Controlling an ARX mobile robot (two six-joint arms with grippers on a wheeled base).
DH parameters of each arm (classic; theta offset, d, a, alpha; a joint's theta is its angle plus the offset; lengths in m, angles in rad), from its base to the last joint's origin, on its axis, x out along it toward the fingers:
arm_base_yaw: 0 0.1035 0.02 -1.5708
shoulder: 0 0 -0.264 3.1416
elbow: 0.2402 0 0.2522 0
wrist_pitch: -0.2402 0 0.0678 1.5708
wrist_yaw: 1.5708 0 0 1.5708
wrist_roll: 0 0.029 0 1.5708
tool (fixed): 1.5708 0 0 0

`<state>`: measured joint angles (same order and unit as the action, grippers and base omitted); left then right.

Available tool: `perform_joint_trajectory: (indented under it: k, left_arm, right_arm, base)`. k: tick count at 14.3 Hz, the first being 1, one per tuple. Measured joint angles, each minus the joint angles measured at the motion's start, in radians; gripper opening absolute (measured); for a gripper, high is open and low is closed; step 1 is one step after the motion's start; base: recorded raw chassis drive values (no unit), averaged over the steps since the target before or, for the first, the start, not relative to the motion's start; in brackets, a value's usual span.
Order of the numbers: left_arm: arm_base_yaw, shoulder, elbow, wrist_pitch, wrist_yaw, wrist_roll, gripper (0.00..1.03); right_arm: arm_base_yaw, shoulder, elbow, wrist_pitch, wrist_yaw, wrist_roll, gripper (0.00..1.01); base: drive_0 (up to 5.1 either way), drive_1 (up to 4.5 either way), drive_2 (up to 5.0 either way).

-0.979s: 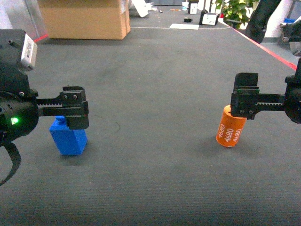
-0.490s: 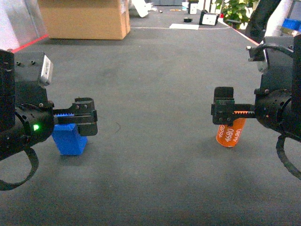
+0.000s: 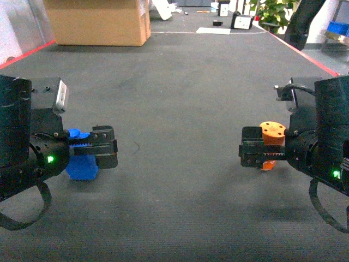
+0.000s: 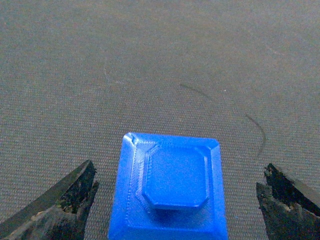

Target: Sort blue parts and orange caps into right shelf containers

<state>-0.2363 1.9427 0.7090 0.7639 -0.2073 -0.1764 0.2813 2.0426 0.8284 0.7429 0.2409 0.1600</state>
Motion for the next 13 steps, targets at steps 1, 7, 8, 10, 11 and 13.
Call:
perform_joint_trajectory:
  k: [1, 7, 8, 10, 11, 13]
  left_arm:
    - [0.0, 0.01, 0.0, 0.0, 0.0, -0.001, 0.98]
    - [-0.002, 0.031, -0.002, -0.008, -0.006, -0.011, 0.68]
    - [-0.002, 0.031, -0.007, 0.003, -0.013, -0.013, 0.59]
    - [-0.002, 0.006, -0.037, 0.029, -0.031, -0.027, 0.45]
    - [-0.002, -0.021, -0.057, 0.05, -0.045, -0.027, 0.45]
    - [-0.009, -0.14, -0.108, 0.124, -0.091, -0.021, 0.44]
  right_arm:
    - [0.0, 0.012, 0.001, 0.003, -0.001, 0.005, 0.98]
    - [0.013, 0.038, 0.005, 0.023, 0.034, -0.02, 0.7]
    - [0.015, 0.037, 0.005, 0.032, 0.034, -0.023, 0.61]
    - [0.024, 0.021, -0.015, 0.053, 0.028, -0.034, 0.45]
    - [0.026, 0.002, -0.039, 0.084, 0.031, -0.04, 0.44]
    - [0.035, -0.09, -0.101, 0.145, 0.056, -0.045, 0.43]
  base:
    - [0.0, 0.0, 0.0]
    - [0.0, 0.0, 0.0]
    - [0.0, 0.0, 0.0]
    - [0.0, 0.0, 0.0]
    - [0.0, 0.0, 0.0]
    - [0.0, 0.0, 0.0]
